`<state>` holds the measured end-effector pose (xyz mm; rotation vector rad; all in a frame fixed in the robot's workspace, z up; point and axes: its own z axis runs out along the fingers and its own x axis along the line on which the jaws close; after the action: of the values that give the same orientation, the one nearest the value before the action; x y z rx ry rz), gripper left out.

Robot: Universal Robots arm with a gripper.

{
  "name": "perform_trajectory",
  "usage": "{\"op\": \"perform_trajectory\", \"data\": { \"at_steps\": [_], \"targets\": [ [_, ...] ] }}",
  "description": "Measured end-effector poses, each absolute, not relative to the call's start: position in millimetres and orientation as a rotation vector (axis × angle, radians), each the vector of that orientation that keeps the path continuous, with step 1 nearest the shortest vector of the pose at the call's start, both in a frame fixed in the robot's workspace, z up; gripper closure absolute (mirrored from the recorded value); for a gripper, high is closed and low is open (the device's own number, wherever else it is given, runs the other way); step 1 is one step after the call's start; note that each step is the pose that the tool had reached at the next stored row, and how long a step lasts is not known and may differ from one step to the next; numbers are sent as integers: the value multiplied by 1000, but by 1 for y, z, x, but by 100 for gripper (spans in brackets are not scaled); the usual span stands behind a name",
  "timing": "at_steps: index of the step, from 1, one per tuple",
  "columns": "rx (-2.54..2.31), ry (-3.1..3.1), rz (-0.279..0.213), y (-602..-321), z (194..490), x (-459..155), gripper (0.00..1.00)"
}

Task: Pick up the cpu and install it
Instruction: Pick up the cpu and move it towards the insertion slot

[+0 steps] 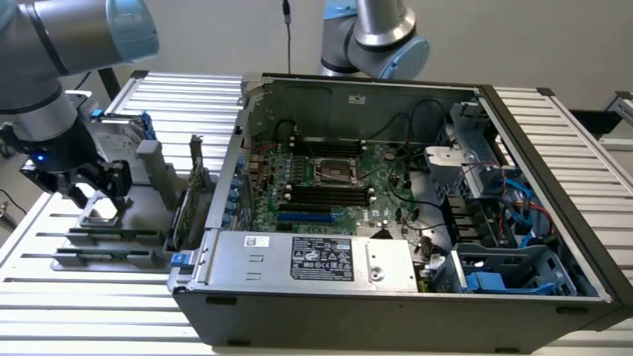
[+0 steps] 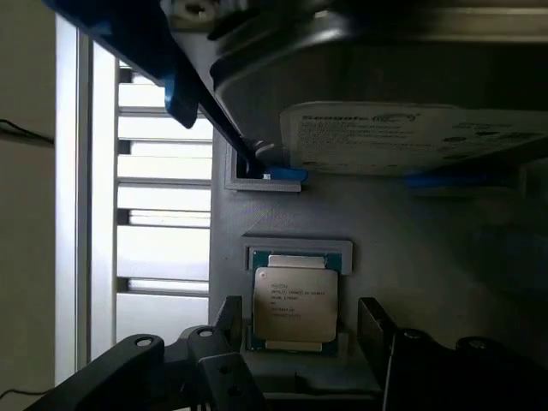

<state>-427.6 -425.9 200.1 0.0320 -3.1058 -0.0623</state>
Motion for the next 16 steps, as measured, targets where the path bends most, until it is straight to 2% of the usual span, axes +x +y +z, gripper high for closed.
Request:
{"op": "perform_trajectory", "data": {
  "at_steps": [16],
  "targets": [
    [4,-3101,-63,-426,189,-428,35]
  ]
}}
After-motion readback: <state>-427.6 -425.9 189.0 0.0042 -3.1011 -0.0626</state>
